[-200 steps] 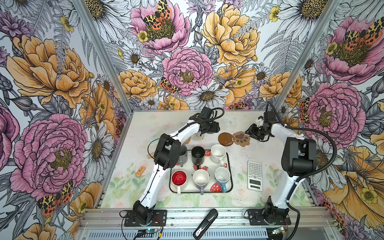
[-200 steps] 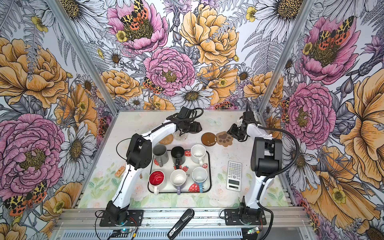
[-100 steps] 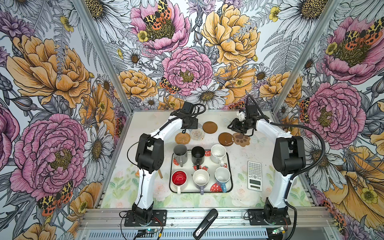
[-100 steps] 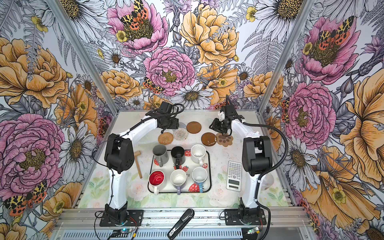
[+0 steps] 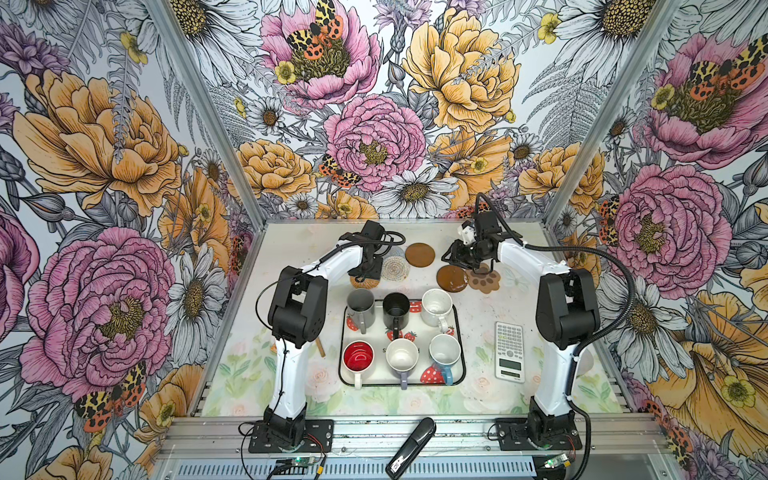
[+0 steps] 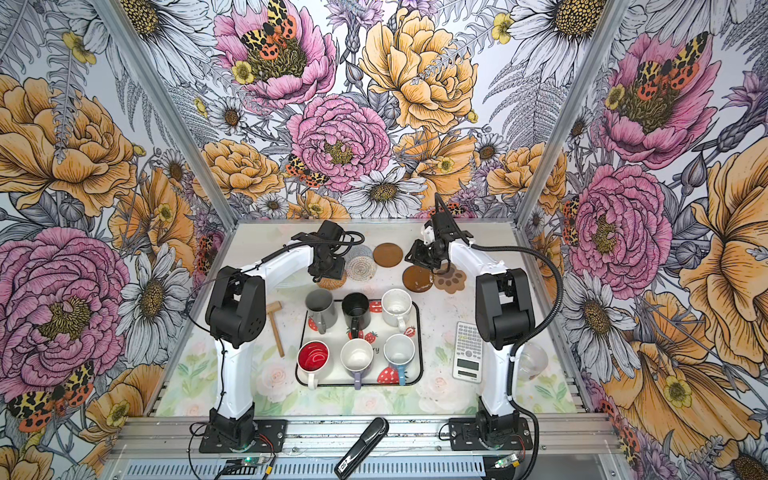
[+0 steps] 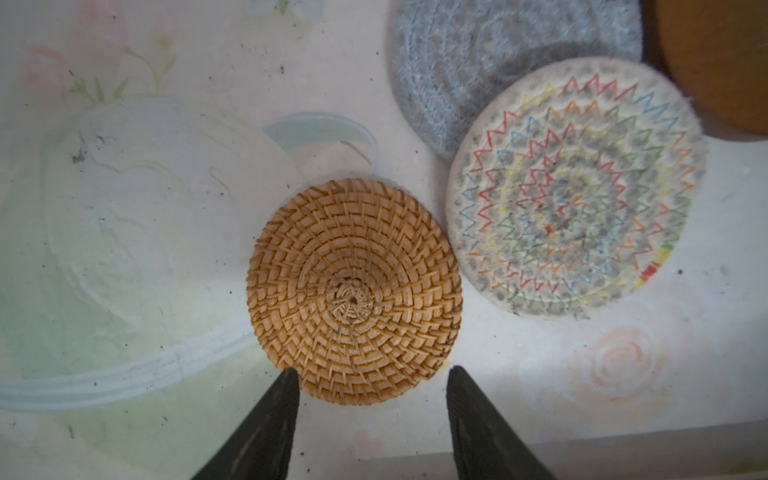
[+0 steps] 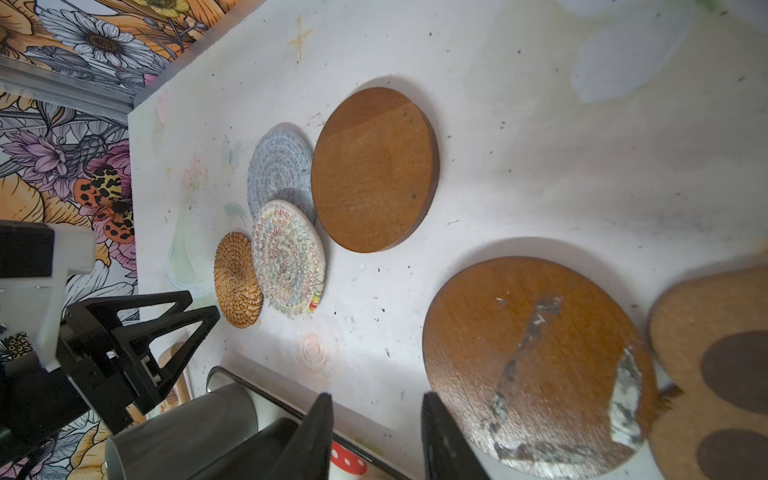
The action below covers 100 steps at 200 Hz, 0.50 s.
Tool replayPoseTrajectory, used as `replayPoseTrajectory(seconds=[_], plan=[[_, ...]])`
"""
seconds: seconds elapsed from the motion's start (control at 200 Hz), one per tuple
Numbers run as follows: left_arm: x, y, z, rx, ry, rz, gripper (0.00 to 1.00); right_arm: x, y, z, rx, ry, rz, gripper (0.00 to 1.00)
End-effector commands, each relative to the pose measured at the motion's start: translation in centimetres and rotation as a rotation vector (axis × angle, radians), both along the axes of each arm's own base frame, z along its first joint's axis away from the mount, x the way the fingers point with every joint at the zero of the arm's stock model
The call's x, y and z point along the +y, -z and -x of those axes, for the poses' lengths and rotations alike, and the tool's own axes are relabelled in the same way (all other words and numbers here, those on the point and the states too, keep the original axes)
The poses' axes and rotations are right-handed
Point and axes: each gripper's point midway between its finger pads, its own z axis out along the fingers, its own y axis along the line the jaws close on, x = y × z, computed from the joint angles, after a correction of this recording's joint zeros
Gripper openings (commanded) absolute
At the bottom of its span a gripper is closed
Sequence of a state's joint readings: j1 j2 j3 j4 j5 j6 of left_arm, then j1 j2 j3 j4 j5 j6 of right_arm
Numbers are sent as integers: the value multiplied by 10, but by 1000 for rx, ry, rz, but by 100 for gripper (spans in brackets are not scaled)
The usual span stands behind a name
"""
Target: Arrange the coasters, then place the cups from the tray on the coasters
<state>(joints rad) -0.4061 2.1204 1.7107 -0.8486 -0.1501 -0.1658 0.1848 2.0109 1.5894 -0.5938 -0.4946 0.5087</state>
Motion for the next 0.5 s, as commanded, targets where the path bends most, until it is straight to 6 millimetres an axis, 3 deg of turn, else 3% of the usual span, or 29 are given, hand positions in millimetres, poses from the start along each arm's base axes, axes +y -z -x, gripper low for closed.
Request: replayPoseTrajectory(seconds=[0.0, 0.34, 0.495], plan=[[7, 14, -2, 21, -16, -17, 58, 1, -4, -5, -10, 13, 3, 38], [12, 45, -11, 62, -27, -47, 55, -4, -5, 2, -3, 40, 23, 37], [27, 51, -19, 51, -62, -106, 55, -5, -5, 4, -1, 44, 27, 37]])
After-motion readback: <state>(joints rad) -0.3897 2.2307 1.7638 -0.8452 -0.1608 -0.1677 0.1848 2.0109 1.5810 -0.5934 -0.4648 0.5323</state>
